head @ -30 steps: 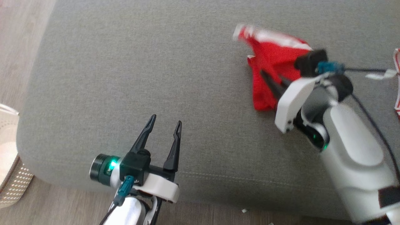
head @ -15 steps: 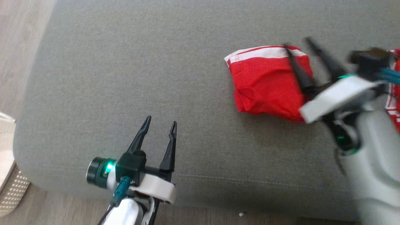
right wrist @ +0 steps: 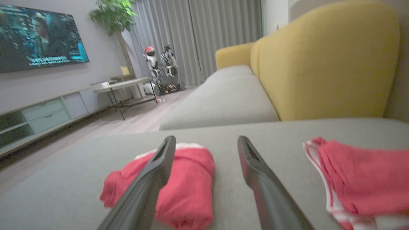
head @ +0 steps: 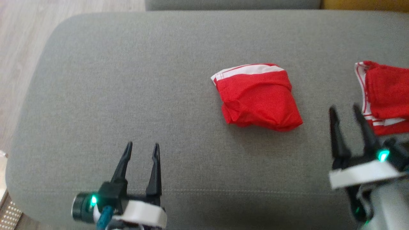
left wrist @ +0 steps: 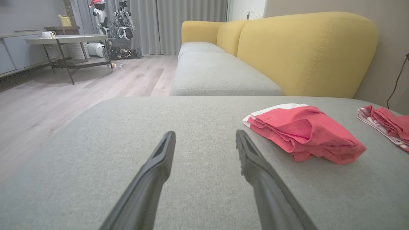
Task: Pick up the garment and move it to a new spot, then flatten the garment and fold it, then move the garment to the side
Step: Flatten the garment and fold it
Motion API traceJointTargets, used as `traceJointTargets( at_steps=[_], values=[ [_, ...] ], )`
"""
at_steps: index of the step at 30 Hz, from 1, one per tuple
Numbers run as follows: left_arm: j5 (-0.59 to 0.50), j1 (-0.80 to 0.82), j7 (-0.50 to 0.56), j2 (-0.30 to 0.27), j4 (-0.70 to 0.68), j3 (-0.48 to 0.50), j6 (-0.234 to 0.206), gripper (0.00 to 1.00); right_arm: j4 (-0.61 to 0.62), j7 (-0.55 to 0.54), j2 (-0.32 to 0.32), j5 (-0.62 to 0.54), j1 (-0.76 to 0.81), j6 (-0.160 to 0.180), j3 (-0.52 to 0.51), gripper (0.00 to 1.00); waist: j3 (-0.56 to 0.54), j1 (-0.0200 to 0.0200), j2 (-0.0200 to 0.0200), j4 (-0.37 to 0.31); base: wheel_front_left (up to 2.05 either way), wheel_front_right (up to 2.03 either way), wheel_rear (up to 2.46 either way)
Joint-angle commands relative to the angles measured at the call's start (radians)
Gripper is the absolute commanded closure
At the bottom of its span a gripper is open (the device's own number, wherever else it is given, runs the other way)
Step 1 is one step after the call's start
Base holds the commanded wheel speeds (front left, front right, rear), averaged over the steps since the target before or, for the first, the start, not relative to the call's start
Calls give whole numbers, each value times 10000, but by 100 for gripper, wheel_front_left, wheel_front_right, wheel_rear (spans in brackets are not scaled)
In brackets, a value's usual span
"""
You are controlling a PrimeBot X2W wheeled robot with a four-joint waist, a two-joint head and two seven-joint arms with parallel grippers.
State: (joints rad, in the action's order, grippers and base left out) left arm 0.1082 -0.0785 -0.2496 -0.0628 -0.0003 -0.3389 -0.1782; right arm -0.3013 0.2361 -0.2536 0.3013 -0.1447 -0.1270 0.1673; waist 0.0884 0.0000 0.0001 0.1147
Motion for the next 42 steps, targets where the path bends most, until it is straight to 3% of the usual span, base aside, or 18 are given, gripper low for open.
traceJointTargets(
  at_steps=[1,6,7,8,9,10,18,26,30,34,35,36,37,42],
  values=[
    [-91,32,-122,60,-439,390,-117,0,108,165,175,-171,217,-37,122,0,-255,0,-1,-83,0,0,0],
    [-398,-351,-122,77,-599,260,-120,0,-434,243,686,-504,598,-37,49,0,-363,0,-1,138,0,0,0],
    [-445,-361,-122,80,-631,218,-110,0,-556,247,704,-615,484,-37,66,8,-347,0,-1,225,0,0,0],
    [-483,-361,-122,84,-654,175,-101,0,-682,249,705,-731,308,-37,153,74,-334,0,-1,312,0,0,0],
    [-483,-361,-122,84,-654,175,-101,0,-682,249,705,-731,308,-37,153,74,-334,0,-1,312,0,0,0],
    [-526,-349,-122,87,-659,119,-89,0,-835,251,721,-792,85,-37,191,100,-316,0,-1,425,0,0,0],
    [-566,-146,-122,111,-502,-322,-67,0,-3584,247,757,-1117,-2493,-37,995,100,-24,0,-1,1524,0,0,0],
    [-438,78,-122,120,-114,-530,-44,0,-6591,116,1456,-358,-3500,-37,3070,100,-9,0,-1,2074,0,0,0],
    [-395,-21,-122,122,-49,-425,-122,0,-6742,-438,1899,1045,-2722,-37,4557,100,-202,0,-1,1903,0,0,0],
    [-381,-150,-122,122,-122,-239,-145,0,-5232,-521,1944,2974,-2103,-37,6067,100,-472,0,-1,1367,0,0,0],
    [-372,-189,-122,123,-173,-147,-174,0,-4834,-341,1799,3270,-2087,-37,6306,96,-530,0,-1,1176,0,0,0],
    [-366,-228,-122,123,-228,-59,-200,0,-4526,-159,1594,3477,-2105,-37,6395,75,-590,0,-1,989,0,0,0],
    [-375,-267,-122,123,-297,16,-225,0,-4282,11,1388,3562,-2156,-37,6345,0,-639,0,-1,808,0,0,0],
    [-258,-424,-122,123,-711,432,-251,0,-2832,247,632,2768,-2056,-37,4667,0,-919,0,-1,-51,0,0,0]
  ],
)
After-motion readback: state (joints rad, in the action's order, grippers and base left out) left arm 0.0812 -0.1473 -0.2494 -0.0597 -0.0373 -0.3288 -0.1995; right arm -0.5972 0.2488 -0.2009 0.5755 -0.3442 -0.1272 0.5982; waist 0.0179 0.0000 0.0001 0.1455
